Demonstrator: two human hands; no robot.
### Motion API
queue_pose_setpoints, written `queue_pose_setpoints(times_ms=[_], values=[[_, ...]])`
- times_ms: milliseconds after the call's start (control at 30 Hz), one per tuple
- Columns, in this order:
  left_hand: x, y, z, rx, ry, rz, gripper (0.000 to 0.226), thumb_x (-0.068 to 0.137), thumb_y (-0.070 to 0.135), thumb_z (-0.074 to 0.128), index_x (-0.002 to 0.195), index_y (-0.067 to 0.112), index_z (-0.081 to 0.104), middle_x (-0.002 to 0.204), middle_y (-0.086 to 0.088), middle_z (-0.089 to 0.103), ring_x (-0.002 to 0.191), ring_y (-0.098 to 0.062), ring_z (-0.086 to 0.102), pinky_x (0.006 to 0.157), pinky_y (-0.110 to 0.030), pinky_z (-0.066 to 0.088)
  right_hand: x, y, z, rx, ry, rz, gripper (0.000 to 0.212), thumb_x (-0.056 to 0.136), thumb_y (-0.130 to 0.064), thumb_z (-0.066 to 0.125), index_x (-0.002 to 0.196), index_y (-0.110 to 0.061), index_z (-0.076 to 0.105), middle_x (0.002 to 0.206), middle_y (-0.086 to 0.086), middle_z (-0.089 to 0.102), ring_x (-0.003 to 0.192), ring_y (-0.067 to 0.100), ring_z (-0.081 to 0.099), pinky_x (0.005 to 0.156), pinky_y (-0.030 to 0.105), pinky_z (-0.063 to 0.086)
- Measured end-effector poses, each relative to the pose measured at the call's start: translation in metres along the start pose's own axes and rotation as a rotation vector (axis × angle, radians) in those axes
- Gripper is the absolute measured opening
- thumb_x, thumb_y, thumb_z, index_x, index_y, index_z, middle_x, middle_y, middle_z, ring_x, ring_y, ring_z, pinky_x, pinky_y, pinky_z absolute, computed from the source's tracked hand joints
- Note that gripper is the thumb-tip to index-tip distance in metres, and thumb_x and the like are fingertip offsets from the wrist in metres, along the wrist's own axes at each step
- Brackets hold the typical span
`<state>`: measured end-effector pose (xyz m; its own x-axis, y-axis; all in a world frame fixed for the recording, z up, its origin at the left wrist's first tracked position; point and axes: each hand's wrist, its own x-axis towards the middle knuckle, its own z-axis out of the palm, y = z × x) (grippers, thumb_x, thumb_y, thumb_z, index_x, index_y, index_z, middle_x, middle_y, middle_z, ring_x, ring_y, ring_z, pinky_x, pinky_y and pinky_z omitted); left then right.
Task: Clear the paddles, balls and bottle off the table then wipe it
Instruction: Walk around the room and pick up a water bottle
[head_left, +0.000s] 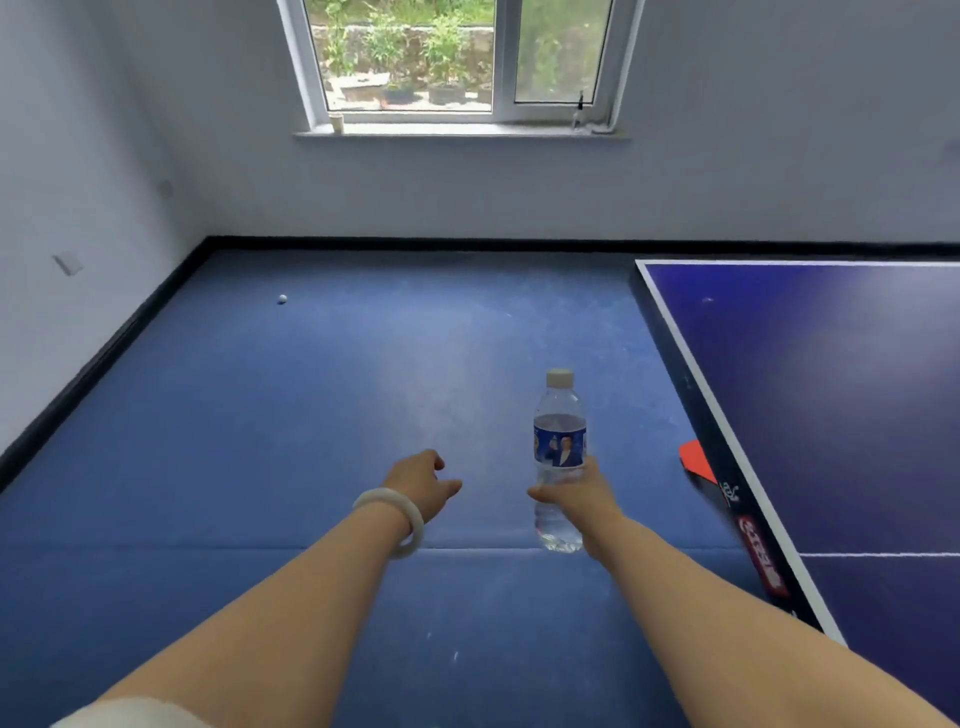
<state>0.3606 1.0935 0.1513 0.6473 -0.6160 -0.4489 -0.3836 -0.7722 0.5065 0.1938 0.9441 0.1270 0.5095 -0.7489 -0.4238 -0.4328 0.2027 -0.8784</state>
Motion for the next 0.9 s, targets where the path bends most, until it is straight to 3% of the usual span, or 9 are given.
queue_pose_setpoints(times_ms=[267,500,767,900], values=[[0.168,0.080,-0.045,0.156,-0.082,0.173,0.048,0.097,0.037,0.058,0.136,0.012,0.048,0.133,-0.008,0.054,0.117,-0.024,0.055,0.096,-0.032,0.044,0.147,-0.063,-0.012,0.075,0.130,0.021,0.061,0.072,-0.006,0.082,0.123,-0.015,0.050,0.111,0.009,0.063,0.101,0.026,0.062,0.082,0.035,0.050],[0.333,0.168,-0.100,0.170,-0.051,0.191,0.047,0.096,0.037,0.057,0.136,0.013,0.047,0.135,-0.008,0.052,0.118,-0.023,0.053,0.098,-0.033,0.044,0.323,-0.150,-0.031,0.121,0.152,-0.005,0.060,0.070,-0.009,0.085,0.116,-0.019,0.047,0.099,-0.003,0.058,0.085,0.008,0.056,0.062,0.019,0.043],[0.498,0.262,-0.163,0.182,-0.028,0.220,0.048,0.096,0.037,0.058,0.136,0.014,0.047,0.132,-0.007,0.053,0.115,-0.022,0.054,0.094,-0.031,0.043,0.486,-0.241,-0.060,0.143,0.182,-0.001,0.058,0.073,-0.008,0.084,0.113,-0.019,0.043,0.095,-0.004,0.055,0.082,0.006,0.053,0.060,0.017,0.038],[0.591,0.306,-0.176,0.212,-0.074,0.256,0.046,0.096,0.037,0.058,0.134,0.013,0.050,0.129,-0.006,0.056,0.113,-0.021,0.055,0.094,-0.031,0.045,0.568,-0.269,-0.074,0.157,0.223,0.020,0.056,0.074,-0.009,0.082,0.114,-0.019,0.045,0.103,0.001,0.057,0.087,0.013,0.056,0.061,0.019,0.040]])
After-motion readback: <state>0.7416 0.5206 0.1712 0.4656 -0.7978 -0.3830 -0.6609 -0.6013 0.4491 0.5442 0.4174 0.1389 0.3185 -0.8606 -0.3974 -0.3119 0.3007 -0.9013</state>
